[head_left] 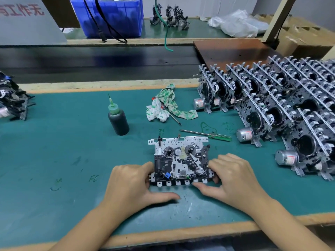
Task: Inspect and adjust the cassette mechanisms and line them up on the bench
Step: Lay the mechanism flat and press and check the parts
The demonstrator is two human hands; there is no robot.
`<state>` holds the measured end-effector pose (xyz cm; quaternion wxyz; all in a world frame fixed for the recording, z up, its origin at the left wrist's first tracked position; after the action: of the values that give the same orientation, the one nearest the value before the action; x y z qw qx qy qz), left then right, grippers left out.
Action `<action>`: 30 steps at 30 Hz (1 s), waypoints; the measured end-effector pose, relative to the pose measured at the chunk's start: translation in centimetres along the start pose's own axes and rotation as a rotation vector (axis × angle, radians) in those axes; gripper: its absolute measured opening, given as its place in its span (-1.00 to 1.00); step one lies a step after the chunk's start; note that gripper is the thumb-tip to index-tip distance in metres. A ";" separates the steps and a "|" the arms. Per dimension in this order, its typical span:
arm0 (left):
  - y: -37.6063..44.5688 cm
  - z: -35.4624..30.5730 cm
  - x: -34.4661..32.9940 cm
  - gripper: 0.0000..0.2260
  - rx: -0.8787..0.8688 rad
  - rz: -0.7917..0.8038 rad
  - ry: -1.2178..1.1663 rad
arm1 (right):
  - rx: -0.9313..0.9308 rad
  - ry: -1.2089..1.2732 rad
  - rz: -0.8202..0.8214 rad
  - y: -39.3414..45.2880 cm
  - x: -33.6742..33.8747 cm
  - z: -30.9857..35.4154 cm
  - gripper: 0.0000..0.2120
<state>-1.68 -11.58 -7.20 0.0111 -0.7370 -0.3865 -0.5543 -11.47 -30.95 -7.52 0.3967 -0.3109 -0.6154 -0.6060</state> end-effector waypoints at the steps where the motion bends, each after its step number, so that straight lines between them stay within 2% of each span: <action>1: -0.1 -0.1 -0.1 -0.38 -0.018 0.010 -0.005 | -0.001 0.008 0.009 0.0 0.1 -0.1 -0.46; 5: -0.5 -0.6 -0.2 -0.44 -0.100 0.005 -0.006 | -0.054 -0.001 0.002 0.1 0.1 -0.3 -0.42; 7: -0.5 -0.7 -0.2 -0.45 -0.073 -0.003 0.026 | -0.074 -0.004 0.009 0.1 -0.1 -0.3 -0.43; 13: -0.7 -0.8 -0.2 -0.43 -0.034 -0.025 0.100 | 0.046 -0.011 0.046 0.0 0.1 -0.8 -0.52; 21: -0.3 -0.6 -0.6 -0.47 0.114 -0.108 0.181 | 0.050 0.102 0.113 0.1 0.1 -0.4 -0.44; 25: -0.1 -0.3 -0.4 -0.44 0.003 -0.053 0.075 | 0.016 0.089 0.085 0.1 0.0 -0.6 -0.51; 28: -0.1 -0.3 -0.2 -0.53 -0.093 -0.010 0.045 | -0.023 0.060 0.072 0.2 0.1 -0.7 -0.54; 30: -0.3 -0.3 -0.2 -0.56 -0.093 -0.032 0.086 | -0.033 0.092 0.082 0.1 0.0 -0.8 -0.54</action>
<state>-2.13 -11.68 -7.36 -0.0156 -0.7059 -0.3711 -0.6031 -11.30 -31.76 -7.46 0.4438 -0.3145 -0.5731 -0.6129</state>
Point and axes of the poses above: each hand's wrist, its own y-axis towards the middle knuckle, its own x-axis out of the back of the hand, z = x × y, the point moved 3 cm from there along y, towards the middle knuckle, and after that the axes turned 3 degrees about -y, right-handed, at the moved point
